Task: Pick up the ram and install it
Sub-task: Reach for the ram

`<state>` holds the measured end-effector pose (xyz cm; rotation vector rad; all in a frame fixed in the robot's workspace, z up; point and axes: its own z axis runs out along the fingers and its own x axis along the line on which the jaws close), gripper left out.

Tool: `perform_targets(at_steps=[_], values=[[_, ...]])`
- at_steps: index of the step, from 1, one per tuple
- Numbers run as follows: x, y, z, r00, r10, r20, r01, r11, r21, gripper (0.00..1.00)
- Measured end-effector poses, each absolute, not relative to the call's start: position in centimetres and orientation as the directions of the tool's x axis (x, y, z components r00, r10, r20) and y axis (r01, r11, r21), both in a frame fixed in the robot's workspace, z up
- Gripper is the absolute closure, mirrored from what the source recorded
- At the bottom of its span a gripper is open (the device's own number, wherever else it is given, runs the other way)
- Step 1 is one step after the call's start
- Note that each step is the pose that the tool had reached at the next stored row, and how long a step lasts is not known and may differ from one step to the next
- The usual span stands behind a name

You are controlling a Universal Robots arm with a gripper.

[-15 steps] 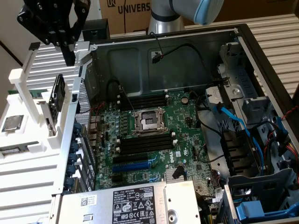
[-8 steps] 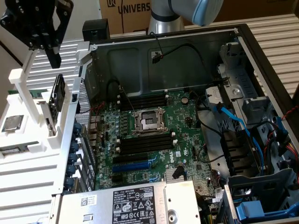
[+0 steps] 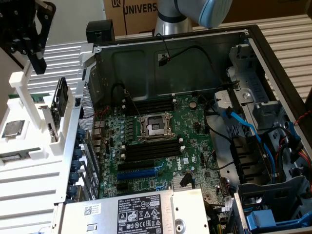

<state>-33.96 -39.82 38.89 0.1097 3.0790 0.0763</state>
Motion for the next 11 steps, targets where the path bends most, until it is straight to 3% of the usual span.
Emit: perform_targets(at_steps=[11], values=[[-39.0,-39.8,38.8,-0.995,0.073,-0.066,0.069,0.996,0.052,0.90]])
